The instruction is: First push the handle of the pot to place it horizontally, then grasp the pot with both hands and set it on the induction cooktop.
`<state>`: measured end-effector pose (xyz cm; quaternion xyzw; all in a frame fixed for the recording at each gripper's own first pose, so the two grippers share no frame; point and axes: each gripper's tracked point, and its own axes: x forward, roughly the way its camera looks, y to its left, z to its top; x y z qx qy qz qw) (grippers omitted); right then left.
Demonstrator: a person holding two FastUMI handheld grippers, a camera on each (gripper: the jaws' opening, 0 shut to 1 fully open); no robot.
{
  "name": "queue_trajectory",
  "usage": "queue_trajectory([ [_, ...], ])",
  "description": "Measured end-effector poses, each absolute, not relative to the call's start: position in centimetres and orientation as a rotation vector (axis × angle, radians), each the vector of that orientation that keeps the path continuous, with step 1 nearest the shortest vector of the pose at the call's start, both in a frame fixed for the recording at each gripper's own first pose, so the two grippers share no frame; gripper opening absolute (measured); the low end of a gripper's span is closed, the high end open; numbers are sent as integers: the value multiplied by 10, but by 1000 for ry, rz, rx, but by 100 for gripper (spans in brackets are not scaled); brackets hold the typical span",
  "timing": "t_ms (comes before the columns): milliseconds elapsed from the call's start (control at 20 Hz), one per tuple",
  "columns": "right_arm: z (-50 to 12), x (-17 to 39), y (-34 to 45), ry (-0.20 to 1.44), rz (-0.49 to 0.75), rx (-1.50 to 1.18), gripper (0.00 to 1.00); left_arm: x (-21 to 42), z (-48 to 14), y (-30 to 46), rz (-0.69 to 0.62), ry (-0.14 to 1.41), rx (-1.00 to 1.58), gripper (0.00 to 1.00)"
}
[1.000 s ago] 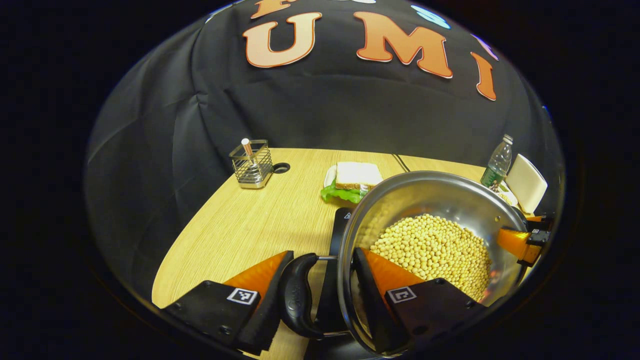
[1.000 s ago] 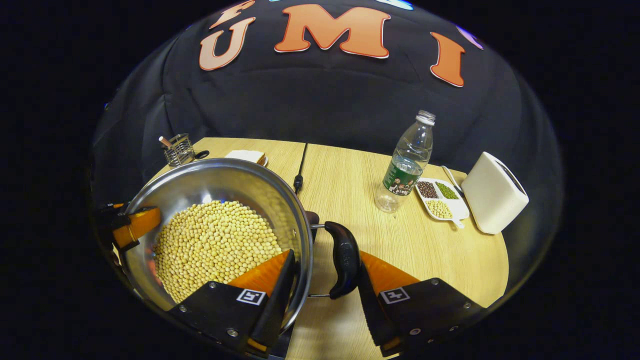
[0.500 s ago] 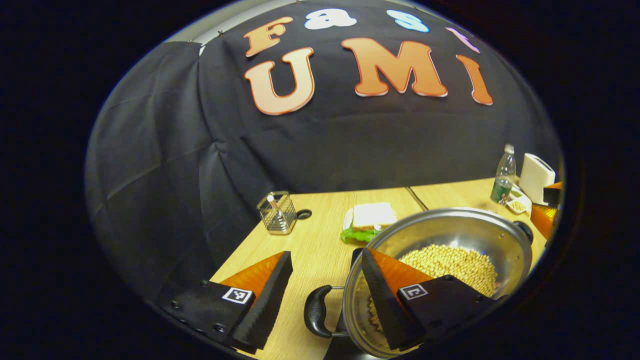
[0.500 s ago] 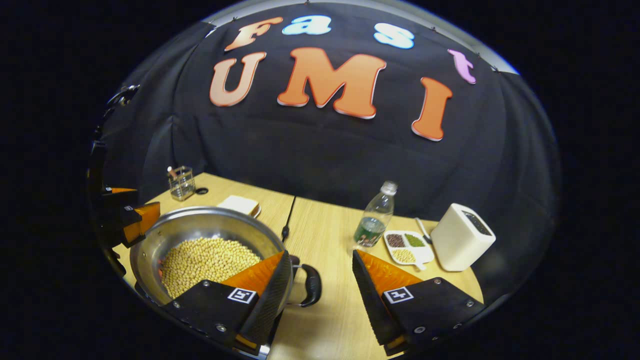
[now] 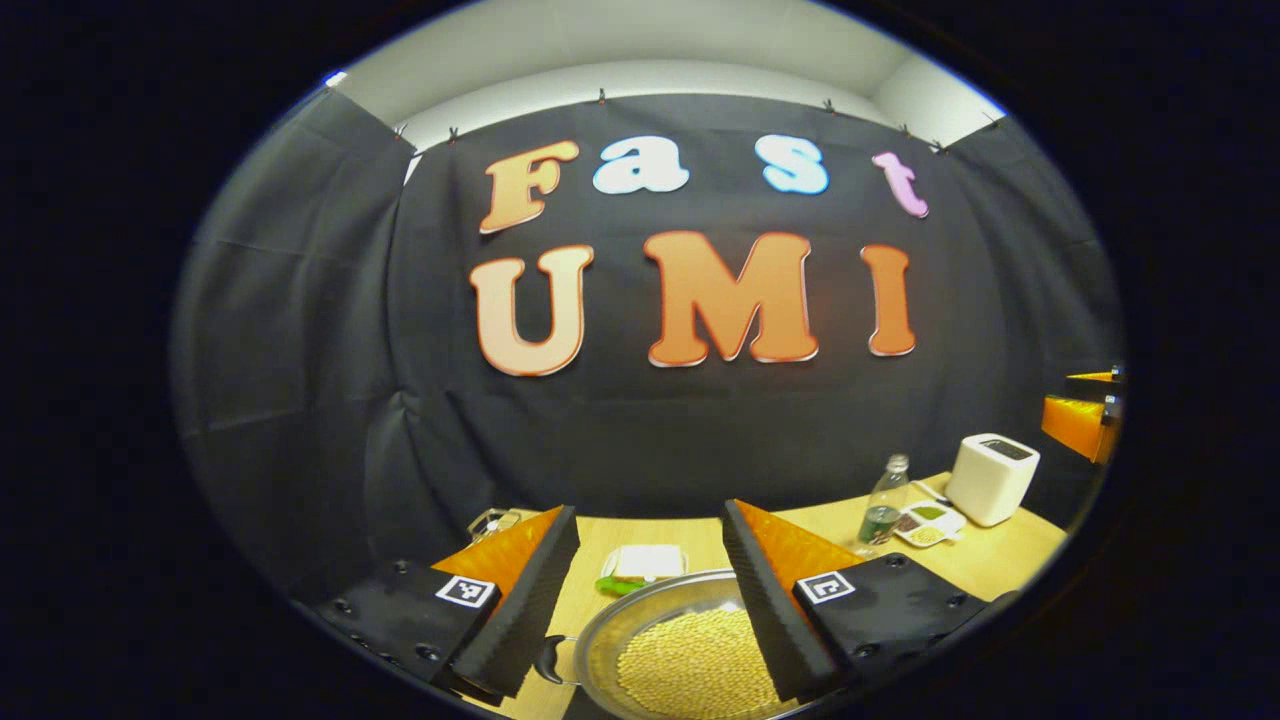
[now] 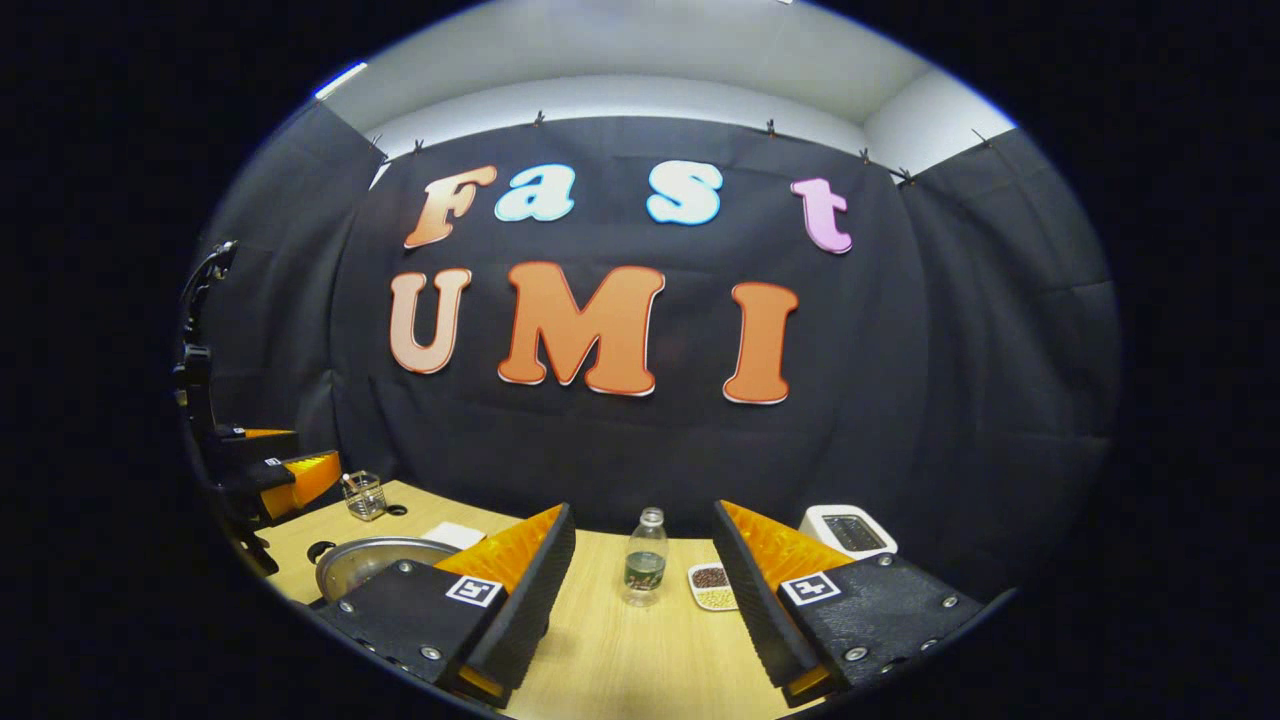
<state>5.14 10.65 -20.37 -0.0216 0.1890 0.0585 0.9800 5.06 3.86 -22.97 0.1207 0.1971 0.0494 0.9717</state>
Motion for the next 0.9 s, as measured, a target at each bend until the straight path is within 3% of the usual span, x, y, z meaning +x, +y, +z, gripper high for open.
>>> queue_trajectory([
  [250, -136, 36, 57, 233, 106, -52, 86, 44, -167, -16, 34, 287, 185, 99],
  [450, -97, 32, 26, 130, 102, -44, 96, 42, -142, -35, 17, 245, 186, 94],
  [500, -89, 34, 21, 109, 103, -44, 93, 40, -134, -39, 23, 228, 184, 98],
  [550, -83, 36, 17, 95, 106, -51, 97, 39, -125, -42, 24, 214, 180, 98],
  [600, -81, 37, 14, 96, 112, -59, 90, 39, -117, -46, 26, 199, 173, 94],
  [750, -66, 38, 11, 76, 151, -38, 94, 37, -90, -49, 42, 140, 139, 99],
  [900, -61, 42, 2, 50, 148, -26, 96, 23, -72, -53, 36, 96, 108, 96],
])
